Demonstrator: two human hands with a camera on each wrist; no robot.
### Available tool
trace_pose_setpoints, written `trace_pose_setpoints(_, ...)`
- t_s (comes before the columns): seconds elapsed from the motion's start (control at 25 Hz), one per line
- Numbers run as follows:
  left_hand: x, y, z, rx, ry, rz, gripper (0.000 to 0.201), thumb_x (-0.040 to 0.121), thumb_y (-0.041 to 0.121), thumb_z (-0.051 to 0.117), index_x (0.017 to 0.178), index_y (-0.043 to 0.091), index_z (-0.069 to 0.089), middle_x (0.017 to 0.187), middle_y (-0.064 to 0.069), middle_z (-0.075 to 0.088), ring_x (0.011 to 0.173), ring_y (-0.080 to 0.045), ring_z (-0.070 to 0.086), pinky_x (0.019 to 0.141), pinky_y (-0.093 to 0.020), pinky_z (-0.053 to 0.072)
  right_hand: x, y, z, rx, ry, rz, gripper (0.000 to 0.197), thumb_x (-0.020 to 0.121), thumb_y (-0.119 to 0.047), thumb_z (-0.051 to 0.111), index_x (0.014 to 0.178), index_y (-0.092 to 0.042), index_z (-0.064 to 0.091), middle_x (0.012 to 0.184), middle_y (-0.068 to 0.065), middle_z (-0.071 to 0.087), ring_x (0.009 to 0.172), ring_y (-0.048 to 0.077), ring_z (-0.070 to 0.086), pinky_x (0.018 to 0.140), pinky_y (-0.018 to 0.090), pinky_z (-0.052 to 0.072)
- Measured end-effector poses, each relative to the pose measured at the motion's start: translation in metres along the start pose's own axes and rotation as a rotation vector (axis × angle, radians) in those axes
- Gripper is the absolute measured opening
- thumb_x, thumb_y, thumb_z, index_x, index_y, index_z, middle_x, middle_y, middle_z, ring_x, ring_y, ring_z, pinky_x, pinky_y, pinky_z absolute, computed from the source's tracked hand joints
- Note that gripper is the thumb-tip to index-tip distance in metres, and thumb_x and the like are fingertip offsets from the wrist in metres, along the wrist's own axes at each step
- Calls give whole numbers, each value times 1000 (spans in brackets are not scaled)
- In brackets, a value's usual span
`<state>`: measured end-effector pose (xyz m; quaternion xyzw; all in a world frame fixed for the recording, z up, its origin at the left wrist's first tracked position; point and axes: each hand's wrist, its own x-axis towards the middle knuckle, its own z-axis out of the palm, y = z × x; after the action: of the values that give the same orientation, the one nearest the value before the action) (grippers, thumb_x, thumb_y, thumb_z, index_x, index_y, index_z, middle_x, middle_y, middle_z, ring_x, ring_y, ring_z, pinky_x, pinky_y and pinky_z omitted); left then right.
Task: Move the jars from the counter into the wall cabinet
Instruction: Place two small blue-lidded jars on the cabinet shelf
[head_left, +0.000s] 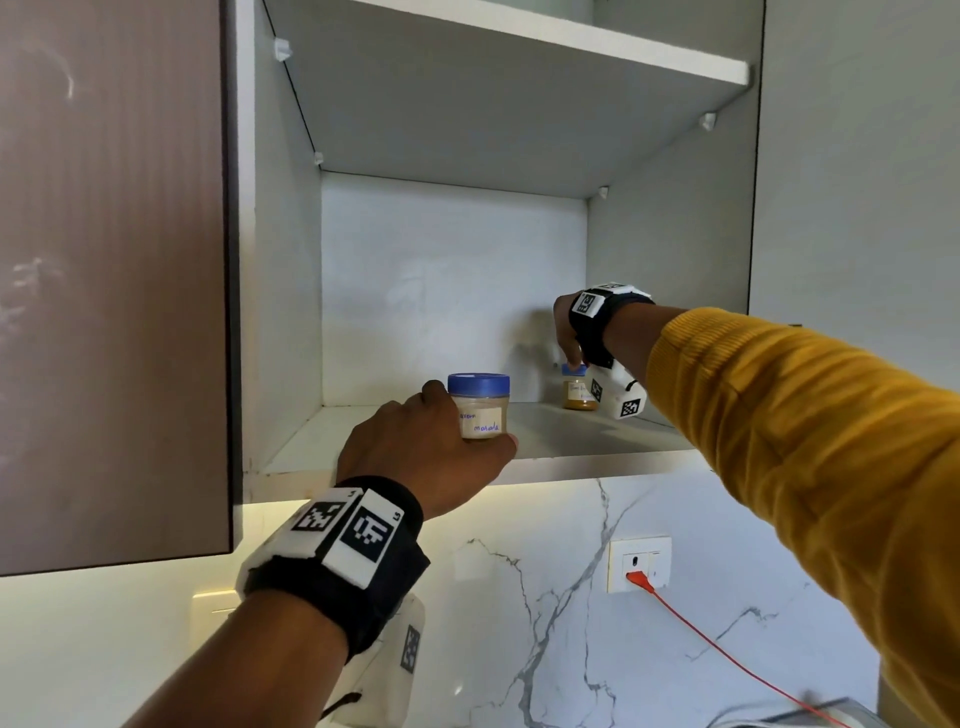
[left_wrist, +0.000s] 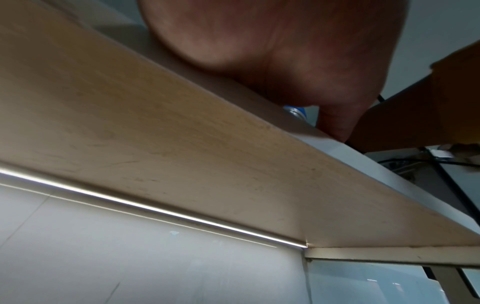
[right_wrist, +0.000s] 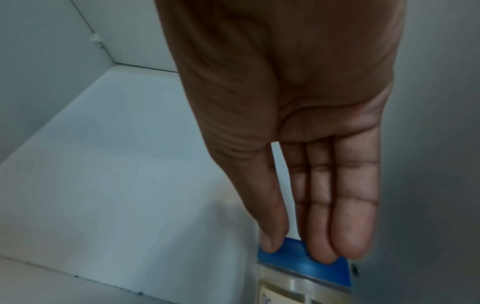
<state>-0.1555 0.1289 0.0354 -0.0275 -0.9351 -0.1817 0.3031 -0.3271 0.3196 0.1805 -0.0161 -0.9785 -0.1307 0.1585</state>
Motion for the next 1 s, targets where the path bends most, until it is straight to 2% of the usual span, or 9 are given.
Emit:
trace_pose_setpoints(0.24,1,1,1,42,-18,-7,59,81,73,50,118,27,48,114,4,63,104,-25,58,88,-38,47,4,6,13,-106,71,-7,17,81,-15,78,82,-21,62,72,4,56,82,27,63,95,45,61)
trace_pose_setpoints(0.36,2,1,2,48,-26,0,59,81,74,48,117,28,48,115,4,63,104,-25,58,88,-39,48,9,8,17,-80,35,-28,20,80,-16,79,98,-16,69,83,6,64,93,30,70,96,45,60)
trace_pose_setpoints(0.44,2,1,2,42,-26,3,59,81,75,47,118,29,49,114,5,63,103,-24,58,88,-39,48,21,8,17,-45,30,-52,26,73,-17,82,96,-11,73,81,6,70,90,31,74,90,46,62)
trace_pose_setpoints(0.52,0,0,1,36,-35,0,59,80,75,46,117,29,49,113,5,64,102,-24,58,87,-39,49,8,3,6,33,48,-97,17,68,-14,87,81,-7,77,59,6,71,71,29,76,76,44,66)
trace_pose_setpoints(0.56,0,0,1,35,-38,0,59,80,75,46,116,29,49,112,5,64,101,-24,58,87,-39,48,-4,-2,-2,99,35,-142,15,72,-12,89,76,-5,76,57,7,71,66,29,75,71,43,66)
trace_pose_setpoints(0.64,-1,1,0,34,-38,5,58,80,74,47,116,29,50,112,5,64,100,-23,58,85,-38,47,-30,-12,-19,227,-2,-255,19,83,-14,86,85,2,75,72,15,76,70,32,76,74,45,67)
trace_pose_setpoints(0.72,-2,0,-1,26,-34,0,59,82,74,49,120,28,49,113,4,63,101,-23,58,85,-37,46,-54,-25,-33,362,-44,-382,25,86,-22,85,93,1,76,88,20,79,78,33,79,75,44,67)
trace_pose_setpoints(0.88,-1,1,-1,-7,-48,12,64,82,74,53,126,27,49,117,2,64,103,-24,60,93,-40,50,-111,-36,-45,579,-128,-599,37,92,-40,77,102,-4,77,97,17,79,87,30,78,78,43,67)
trace_pose_setpoints(1.0,-5,4,-5,24,-50,31,60,88,69,51,130,27,49,123,1,62,112,-26,58,90,-37,45,-144,-43,-40,587,-125,-673,38,90,-44,78,108,-11,71,103,12,76,94,27,75,72,37,67)
